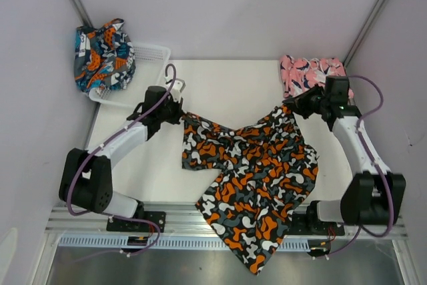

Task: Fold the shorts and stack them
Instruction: Flatten the shorts out, then fold the shorts

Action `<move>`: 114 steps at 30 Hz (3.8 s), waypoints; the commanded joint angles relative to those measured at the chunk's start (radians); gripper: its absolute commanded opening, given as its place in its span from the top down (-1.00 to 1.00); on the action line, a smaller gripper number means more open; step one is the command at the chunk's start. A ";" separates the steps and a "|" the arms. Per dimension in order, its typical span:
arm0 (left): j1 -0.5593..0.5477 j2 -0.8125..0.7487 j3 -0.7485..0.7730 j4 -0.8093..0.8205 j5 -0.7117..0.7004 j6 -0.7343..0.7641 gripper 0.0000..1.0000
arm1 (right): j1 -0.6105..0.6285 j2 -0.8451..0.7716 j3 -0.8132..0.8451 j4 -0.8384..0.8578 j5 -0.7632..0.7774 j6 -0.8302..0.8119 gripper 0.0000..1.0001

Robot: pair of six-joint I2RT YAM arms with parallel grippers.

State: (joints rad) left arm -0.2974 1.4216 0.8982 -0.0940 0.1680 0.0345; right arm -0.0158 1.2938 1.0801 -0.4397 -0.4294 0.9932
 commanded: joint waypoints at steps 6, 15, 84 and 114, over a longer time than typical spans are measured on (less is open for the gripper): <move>0.020 0.177 0.178 0.102 -0.242 -0.039 1.00 | 0.043 0.465 0.316 0.228 0.083 -0.030 1.00; 0.127 0.580 0.703 -0.193 -0.295 -0.094 0.74 | 0.074 1.189 1.209 0.115 0.024 -0.014 -0.59; -0.988 0.165 0.162 -0.165 -0.547 -0.255 -0.98 | -0.082 0.799 0.394 0.171 0.403 -0.396 -0.05; -1.163 0.272 0.191 -0.420 -0.538 -0.373 -0.55 | -0.052 0.608 0.113 0.176 0.485 -0.378 1.00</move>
State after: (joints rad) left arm -1.4593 1.7359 1.0916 -0.4622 -0.3618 -0.2619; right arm -0.0620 1.9091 1.2041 -0.2588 0.0231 0.6205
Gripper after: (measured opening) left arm 0.784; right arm 0.022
